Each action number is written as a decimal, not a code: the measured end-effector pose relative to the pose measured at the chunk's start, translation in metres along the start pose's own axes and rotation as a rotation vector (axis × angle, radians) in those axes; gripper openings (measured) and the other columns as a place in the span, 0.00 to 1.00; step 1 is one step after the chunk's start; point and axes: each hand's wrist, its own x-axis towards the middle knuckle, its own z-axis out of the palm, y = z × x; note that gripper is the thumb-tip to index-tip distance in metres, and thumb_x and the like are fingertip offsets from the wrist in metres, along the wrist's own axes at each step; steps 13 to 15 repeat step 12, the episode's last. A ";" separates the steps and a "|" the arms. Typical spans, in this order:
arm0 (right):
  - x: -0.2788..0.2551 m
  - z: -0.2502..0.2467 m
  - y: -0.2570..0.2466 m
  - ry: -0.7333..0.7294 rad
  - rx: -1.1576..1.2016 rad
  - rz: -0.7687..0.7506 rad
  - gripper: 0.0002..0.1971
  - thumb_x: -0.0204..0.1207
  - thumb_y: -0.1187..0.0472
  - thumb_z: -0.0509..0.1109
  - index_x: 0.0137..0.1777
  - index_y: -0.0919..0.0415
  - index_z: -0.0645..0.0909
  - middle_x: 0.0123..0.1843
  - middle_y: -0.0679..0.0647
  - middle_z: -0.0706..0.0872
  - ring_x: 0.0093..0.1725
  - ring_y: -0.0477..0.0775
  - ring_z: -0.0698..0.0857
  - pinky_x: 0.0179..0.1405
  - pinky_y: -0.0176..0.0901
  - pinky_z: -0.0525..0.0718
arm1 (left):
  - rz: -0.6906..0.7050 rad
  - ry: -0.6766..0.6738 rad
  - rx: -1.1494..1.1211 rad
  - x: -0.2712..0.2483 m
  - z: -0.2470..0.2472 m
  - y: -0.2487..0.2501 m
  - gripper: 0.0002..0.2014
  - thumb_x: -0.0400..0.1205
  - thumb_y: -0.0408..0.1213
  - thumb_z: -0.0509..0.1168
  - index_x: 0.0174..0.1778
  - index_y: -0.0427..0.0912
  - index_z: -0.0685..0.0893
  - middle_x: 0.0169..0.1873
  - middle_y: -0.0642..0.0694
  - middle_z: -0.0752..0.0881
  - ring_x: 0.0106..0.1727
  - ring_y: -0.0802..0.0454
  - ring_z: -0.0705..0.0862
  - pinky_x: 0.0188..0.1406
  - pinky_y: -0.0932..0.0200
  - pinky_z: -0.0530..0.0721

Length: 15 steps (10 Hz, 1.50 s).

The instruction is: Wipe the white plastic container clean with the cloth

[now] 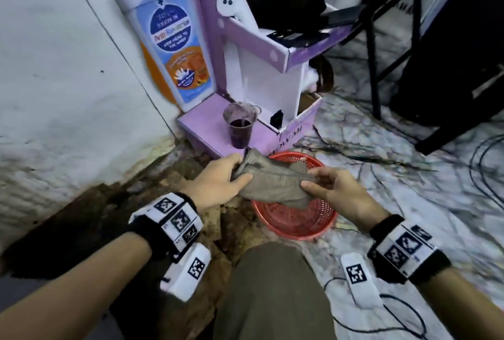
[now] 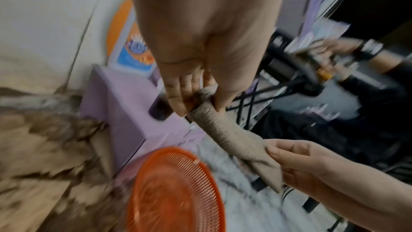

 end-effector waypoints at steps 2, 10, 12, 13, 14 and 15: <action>0.003 0.024 0.110 0.071 -0.009 0.134 0.06 0.79 0.71 0.74 0.48 0.59 0.86 0.42 0.51 0.90 0.43 0.48 0.88 0.47 0.43 0.85 | -0.096 -0.132 0.015 0.031 0.085 -0.054 0.09 0.85 0.44 0.69 0.52 0.42 0.81 0.41 0.48 0.87 0.43 0.48 0.84 0.42 0.54 0.75; -0.003 0.056 0.209 0.204 -0.467 0.185 0.13 0.76 0.64 0.78 0.59 0.61 0.86 0.41 0.47 0.83 0.36 0.38 0.79 0.37 0.25 0.77 | -0.383 0.063 -0.185 0.038 0.188 -0.116 0.12 0.84 0.36 0.72 0.58 0.38 0.77 0.47 0.47 0.84 0.50 0.47 0.84 0.55 0.55 0.81; -0.009 0.052 0.213 0.213 -0.508 0.219 0.22 0.77 0.55 0.77 0.69 0.58 0.80 0.58 0.53 0.82 0.42 0.46 0.79 0.46 0.33 0.71 | -0.394 0.061 -0.239 0.031 0.191 -0.124 0.18 0.84 0.38 0.72 0.64 0.37 0.75 0.56 0.41 0.84 0.58 0.44 0.85 0.64 0.45 0.83; -0.009 0.052 0.213 0.213 -0.508 0.219 0.22 0.77 0.55 0.77 0.69 0.58 0.80 0.58 0.53 0.82 0.42 0.46 0.79 0.46 0.33 0.71 | -0.394 0.061 -0.239 0.031 0.191 -0.124 0.18 0.84 0.38 0.72 0.64 0.37 0.75 0.56 0.41 0.84 0.58 0.44 0.85 0.64 0.45 0.83; -0.009 0.052 0.213 0.213 -0.508 0.219 0.22 0.77 0.55 0.77 0.69 0.58 0.80 0.58 0.53 0.82 0.42 0.46 0.79 0.46 0.33 0.71 | -0.394 0.061 -0.239 0.031 0.191 -0.124 0.18 0.84 0.38 0.72 0.64 0.37 0.75 0.56 0.41 0.84 0.58 0.44 0.85 0.64 0.45 0.83; -0.009 0.052 0.213 0.213 -0.508 0.219 0.22 0.77 0.55 0.77 0.69 0.58 0.80 0.58 0.53 0.82 0.42 0.46 0.79 0.46 0.33 0.71 | -0.394 0.061 -0.239 0.031 0.191 -0.124 0.18 0.84 0.38 0.72 0.64 0.37 0.75 0.56 0.41 0.84 0.58 0.44 0.85 0.64 0.45 0.83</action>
